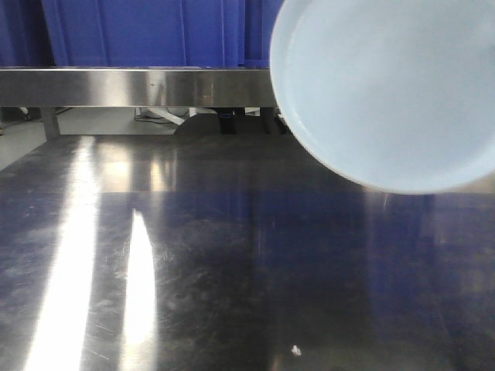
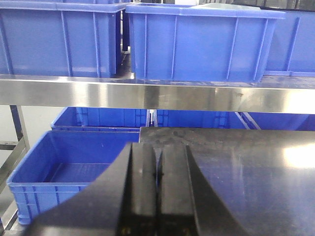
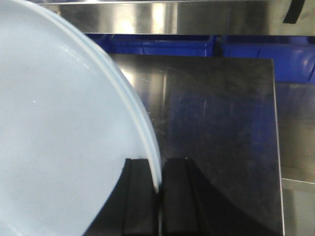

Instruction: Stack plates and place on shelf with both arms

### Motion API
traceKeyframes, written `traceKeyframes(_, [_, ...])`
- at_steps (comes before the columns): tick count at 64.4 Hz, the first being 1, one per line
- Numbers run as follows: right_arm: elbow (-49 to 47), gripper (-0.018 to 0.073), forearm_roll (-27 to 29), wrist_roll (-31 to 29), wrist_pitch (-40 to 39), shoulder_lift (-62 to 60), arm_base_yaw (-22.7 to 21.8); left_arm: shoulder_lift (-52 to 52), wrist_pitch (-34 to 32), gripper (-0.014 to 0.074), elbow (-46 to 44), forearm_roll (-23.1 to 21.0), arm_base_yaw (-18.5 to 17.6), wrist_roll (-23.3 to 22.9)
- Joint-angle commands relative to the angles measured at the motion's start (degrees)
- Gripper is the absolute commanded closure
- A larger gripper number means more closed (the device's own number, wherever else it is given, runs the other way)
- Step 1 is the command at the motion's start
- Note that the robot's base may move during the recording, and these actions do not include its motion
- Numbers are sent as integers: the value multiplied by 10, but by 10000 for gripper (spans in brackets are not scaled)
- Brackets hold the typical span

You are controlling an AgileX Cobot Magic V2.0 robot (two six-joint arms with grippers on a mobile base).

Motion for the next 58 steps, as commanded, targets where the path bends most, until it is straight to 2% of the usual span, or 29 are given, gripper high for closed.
traceKeyframes(1, [8,503,-4,-3,-76,-49,0,4,-44,516,-22,-1,0,-2])
traceKeyframes(31, [76,503,-4,-2,-71,-235,0,4,-44,516,-22,-1,0,-2])
traceKeyframes(58, [79,503,-4,-2,-71,-251,0,4,-44,516,-22,-1,0,-2])
